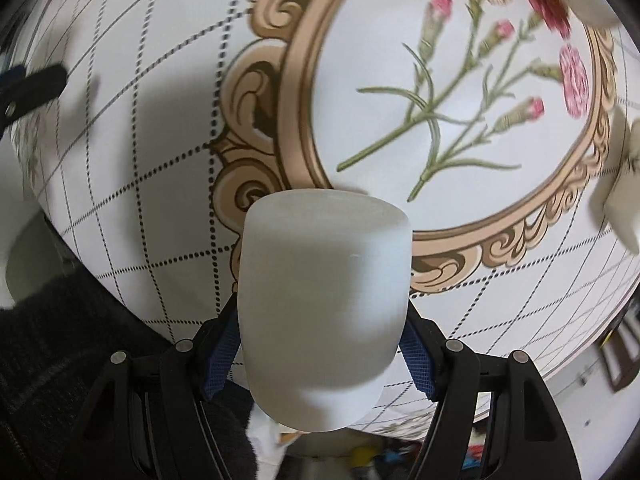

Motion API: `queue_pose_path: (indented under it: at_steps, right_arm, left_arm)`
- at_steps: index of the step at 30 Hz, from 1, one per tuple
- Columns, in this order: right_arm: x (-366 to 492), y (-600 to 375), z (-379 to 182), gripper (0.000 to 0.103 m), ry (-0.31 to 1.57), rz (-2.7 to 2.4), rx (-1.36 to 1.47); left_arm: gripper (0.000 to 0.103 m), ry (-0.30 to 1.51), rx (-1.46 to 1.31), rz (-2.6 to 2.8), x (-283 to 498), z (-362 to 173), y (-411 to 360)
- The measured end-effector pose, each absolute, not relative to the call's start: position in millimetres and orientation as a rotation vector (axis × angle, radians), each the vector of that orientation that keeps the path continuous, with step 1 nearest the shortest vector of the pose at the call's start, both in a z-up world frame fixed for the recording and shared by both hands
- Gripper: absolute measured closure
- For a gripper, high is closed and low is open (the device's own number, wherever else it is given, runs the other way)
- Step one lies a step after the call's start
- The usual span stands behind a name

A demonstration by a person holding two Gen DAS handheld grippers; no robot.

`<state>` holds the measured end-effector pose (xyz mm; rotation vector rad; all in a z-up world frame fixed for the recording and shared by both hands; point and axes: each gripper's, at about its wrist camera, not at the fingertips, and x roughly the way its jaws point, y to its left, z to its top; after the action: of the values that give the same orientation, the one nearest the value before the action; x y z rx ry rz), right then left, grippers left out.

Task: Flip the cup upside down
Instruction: 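Lift the cup with the right gripper and rotate it mouth-down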

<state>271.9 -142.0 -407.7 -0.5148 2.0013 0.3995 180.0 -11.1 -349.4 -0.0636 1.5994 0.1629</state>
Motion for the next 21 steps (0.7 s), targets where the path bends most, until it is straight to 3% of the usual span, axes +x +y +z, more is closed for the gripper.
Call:
queue_pose_path:
  at_steps: [13, 21]
  right_arm:
    - [294, -150, -428, 0.027, 2.106, 0.304, -0.376]
    - [318, -149, -423, 0.021, 2.071, 0.278, -0.343]
  left_arm:
    - [0.017, 1.612, -0.050, 0.143, 179, -359, -12]
    - [0.017, 1.611, -0.040, 0.133, 174, -363, -18]
